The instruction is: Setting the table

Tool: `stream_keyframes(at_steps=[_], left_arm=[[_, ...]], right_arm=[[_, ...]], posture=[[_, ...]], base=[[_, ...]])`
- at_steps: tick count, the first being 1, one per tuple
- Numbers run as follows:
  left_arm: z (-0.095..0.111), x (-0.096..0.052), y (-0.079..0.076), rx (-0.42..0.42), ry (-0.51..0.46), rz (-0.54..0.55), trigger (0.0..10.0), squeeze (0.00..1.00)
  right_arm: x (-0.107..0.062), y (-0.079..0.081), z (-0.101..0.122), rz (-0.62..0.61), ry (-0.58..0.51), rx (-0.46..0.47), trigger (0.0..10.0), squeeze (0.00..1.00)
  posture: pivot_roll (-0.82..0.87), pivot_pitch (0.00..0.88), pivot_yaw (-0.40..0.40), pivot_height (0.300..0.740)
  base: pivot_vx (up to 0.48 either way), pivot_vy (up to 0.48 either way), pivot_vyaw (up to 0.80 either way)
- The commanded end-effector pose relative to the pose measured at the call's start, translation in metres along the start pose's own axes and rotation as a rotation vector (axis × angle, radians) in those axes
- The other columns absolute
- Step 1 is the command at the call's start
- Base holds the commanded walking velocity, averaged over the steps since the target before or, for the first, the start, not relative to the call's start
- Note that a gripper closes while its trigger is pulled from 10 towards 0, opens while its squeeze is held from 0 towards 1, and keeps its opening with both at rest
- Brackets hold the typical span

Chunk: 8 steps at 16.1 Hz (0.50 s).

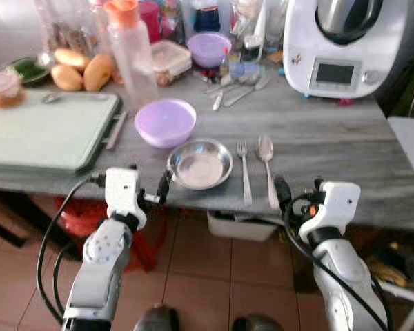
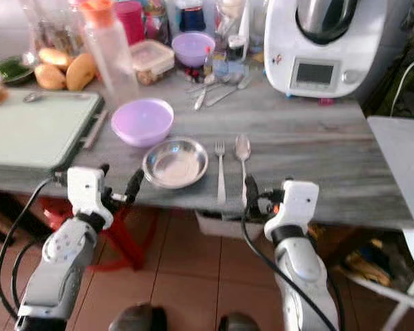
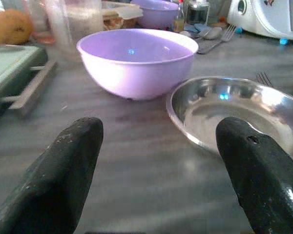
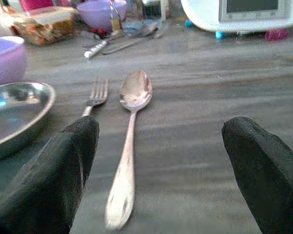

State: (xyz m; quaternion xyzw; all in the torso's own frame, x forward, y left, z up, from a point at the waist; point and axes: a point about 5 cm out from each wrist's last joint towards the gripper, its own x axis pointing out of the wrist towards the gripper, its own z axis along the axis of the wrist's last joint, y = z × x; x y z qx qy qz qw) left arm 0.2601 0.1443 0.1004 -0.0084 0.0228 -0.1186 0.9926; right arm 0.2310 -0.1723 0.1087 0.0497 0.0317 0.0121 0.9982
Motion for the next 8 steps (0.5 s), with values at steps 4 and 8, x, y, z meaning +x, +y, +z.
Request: stream_keyframes(at_steps=[4, 8], left_arm=[[-0.0007, -0.0001, 0.0042, 0.016, 0.000, 0.013, 10.0, 0.00], [-0.0007, 0.0007, 0.0042, 0.017, 0.000, 0.008, 10.0, 0.00]], right_arm=[[0.0005, -0.0018, -0.0028, -0.018, -0.001, -0.017, 10.0, 0.00], [0.0036, -0.0028, -0.0040, -0.033, -0.003, -0.005, 10.0, 0.00]], posture=[[-0.04, 0.000, 0.032, 0.740], [-0.03, 0.000, 0.033, 0.740]], base=[[-0.192, 0.000, 0.00], [-0.409, 0.000, 0.00]])
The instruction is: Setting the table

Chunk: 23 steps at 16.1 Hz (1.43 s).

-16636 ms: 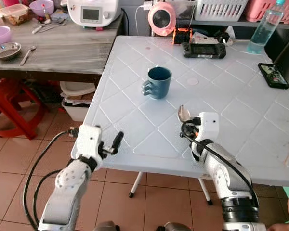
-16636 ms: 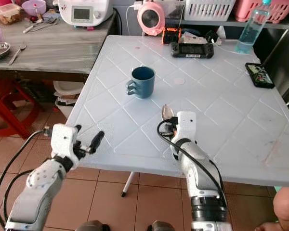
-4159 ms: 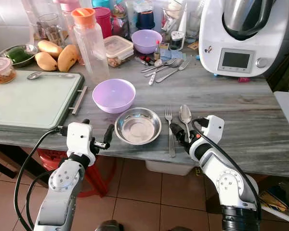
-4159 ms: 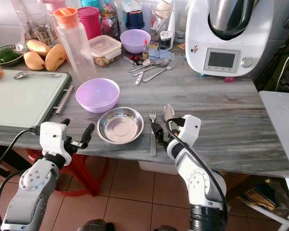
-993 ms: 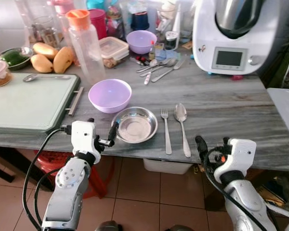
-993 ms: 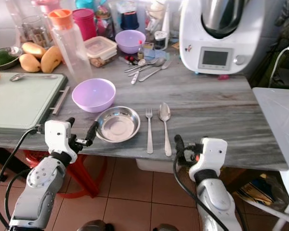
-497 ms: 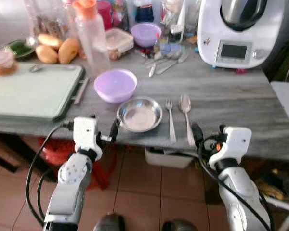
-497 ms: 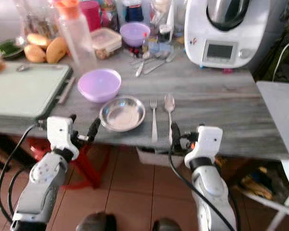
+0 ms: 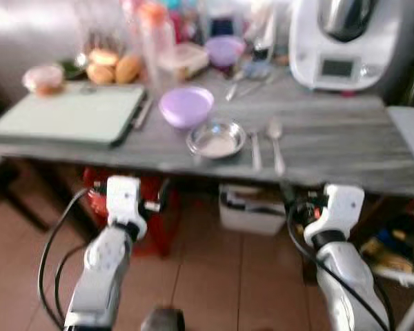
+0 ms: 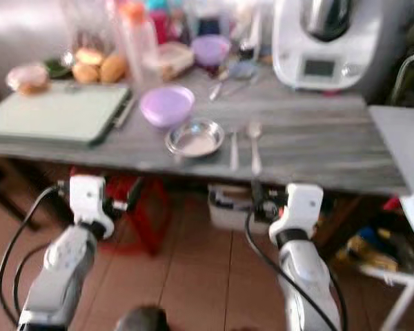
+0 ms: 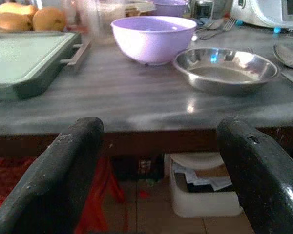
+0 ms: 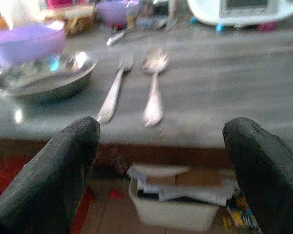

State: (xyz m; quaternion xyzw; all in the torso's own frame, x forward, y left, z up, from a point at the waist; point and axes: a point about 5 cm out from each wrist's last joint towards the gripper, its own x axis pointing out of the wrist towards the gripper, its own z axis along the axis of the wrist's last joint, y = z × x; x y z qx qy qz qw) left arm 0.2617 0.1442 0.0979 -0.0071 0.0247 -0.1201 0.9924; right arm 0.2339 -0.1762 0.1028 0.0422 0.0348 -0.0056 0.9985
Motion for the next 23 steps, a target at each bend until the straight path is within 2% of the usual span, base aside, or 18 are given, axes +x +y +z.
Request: stream_keyframes(at_steps=[1, 11, 17, 18, 23], left_arm=[[0.002, -0.001, 0.004, 0.015, -0.004, 0.011, 10.0, 0.00], [0.001, -0.001, -0.001, 0.008, -0.007, -0.002, 10.0, 0.00], [0.004, 0.001, -0.007, -0.013, -0.030, -0.048, 10.0, 0.00], [0.004, 0.001, -0.008, -0.035, -0.026, -0.061, 10.0, 0.00], [0.005, 0.002, -0.008, -0.022, -0.030, -0.064, 10.0, 0.00]], right_arm=[[0.001, 0.002, 0.001, 0.003, -0.007, 0.006, 10.0, 0.00], [0.009, -0.001, 0.002, -0.020, -0.017, 0.000, 10.0, 0.00], [0.013, 0.000, 0.003, -0.027, -0.025, 0.010, 10.0, 0.00], [0.013, 0.000, 0.002, -0.031, -0.019, 0.019, 10.0, 0.00], [0.016, 0.001, 0.005, -0.025, -0.030, 0.009, 10.0, 0.00]], posture=[[-0.03, 0.000, 0.034, 0.740], [-0.03, 0.000, 0.030, 0.740], [-0.03, 0.000, 0.028, 0.740], [-0.03, 0.000, 0.028, 0.740], [-0.04, 0.000, 0.025, 0.740]], base=[[-0.401, 0.000, 0.00], [-0.412, 0.000, 0.00], [0.000, 0.000, 0.00], [0.000, -0.401, -0.66], [0.000, -0.420, -0.64]])
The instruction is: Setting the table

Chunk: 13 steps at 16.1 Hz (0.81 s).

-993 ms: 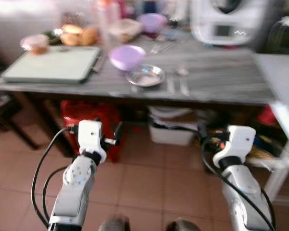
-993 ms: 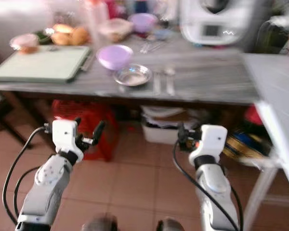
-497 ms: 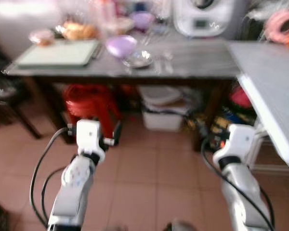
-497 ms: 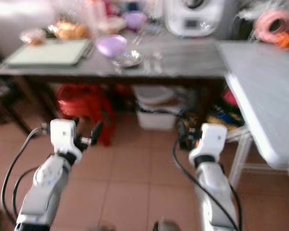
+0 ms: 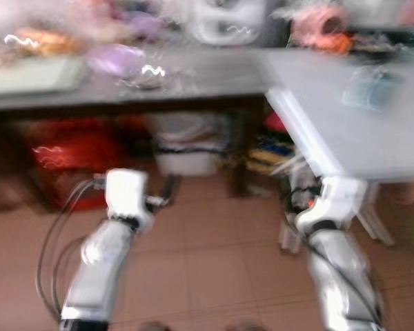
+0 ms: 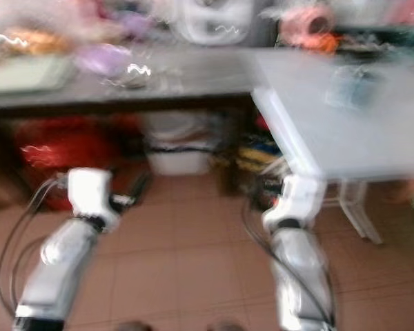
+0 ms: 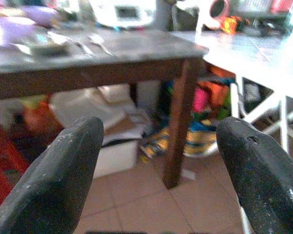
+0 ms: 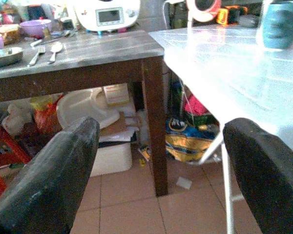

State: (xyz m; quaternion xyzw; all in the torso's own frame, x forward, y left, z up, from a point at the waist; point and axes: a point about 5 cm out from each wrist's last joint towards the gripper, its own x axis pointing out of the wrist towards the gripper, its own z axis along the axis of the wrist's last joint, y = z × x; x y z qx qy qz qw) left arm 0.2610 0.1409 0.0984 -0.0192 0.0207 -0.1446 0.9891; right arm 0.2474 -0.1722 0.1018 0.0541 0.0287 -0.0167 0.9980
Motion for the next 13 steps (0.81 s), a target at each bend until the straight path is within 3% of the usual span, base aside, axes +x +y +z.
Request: stream_keyframes(at_steps=[1, 8, 13], left_arm=[[0.0045, 0.0024, -0.0055, -0.001, -0.019, -0.016, 10.0, 0.00], [0.0047, 0.0037, -0.0064, 0.004, -0.023, -0.015, 10.0, 0.00], [0.0080, 0.0034, -0.0071, -0.004, -0.056, -0.037, 10.0, 0.00]], right_arm=[[0.0034, -0.0022, 0.0061, 0.000, -0.020, -0.017, 10.0, 0.00], [0.0077, 0.0008, 0.0081, 0.012, -0.029, -0.016, 10.0, 0.00], [0.0109, 0.0009, 0.0076, 0.014, -0.030, -0.016, 10.0, 0.00]], posture=[[-0.04, 0.000, 0.025, 0.740], [-0.03, 0.000, 0.023, 0.740], [-0.03, 0.000, 0.022, 0.740]], base=[[0.000, -0.446, 0.00], [0.000, -0.445, 0.00], [0.000, 0.000, 0.00]])
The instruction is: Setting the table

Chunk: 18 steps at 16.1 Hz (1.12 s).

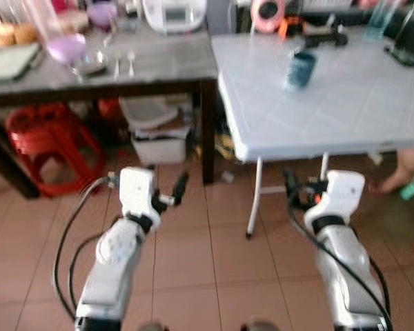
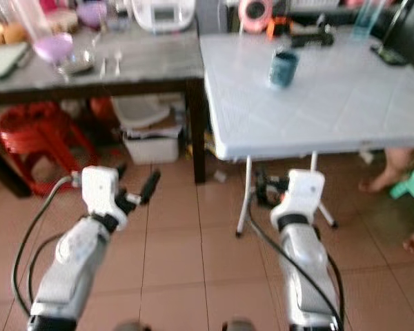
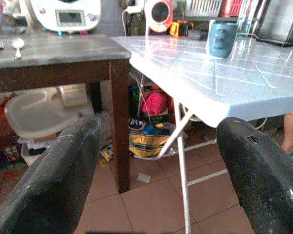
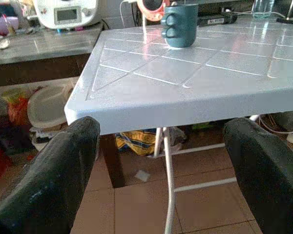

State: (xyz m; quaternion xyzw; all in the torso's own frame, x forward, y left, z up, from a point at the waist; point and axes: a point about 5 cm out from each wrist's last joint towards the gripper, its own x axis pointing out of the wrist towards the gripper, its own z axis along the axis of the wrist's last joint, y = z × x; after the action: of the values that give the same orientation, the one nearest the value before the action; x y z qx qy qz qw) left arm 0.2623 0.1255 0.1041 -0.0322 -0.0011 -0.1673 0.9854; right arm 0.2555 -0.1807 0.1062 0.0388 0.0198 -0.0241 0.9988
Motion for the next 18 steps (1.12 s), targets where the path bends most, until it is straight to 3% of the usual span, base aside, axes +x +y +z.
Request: stream_keyframes(at_steps=[1, 18], left_arm=[[0.0039, -0.0022, 0.0068, 0.013, -0.016, 0.002, 10.0, 0.00], [0.0053, -0.0018, 0.0027, 0.000, -0.027, -0.036, 10.0, 0.00]], right_arm=[[0.0031, 0.0090, 0.0022, 0.030, -0.011, 0.013, 10.0, 0.00], [0.0081, 0.0117, 0.0048, 0.037, -0.022, -0.002, 10.0, 0.00]], posture=[[-0.03, 0.000, 0.022, 0.740], [-0.03, 0.000, 0.026, 0.740]], base=[[0.000, 0.000, 0.00], [0.458, 0.000, 0.00]])
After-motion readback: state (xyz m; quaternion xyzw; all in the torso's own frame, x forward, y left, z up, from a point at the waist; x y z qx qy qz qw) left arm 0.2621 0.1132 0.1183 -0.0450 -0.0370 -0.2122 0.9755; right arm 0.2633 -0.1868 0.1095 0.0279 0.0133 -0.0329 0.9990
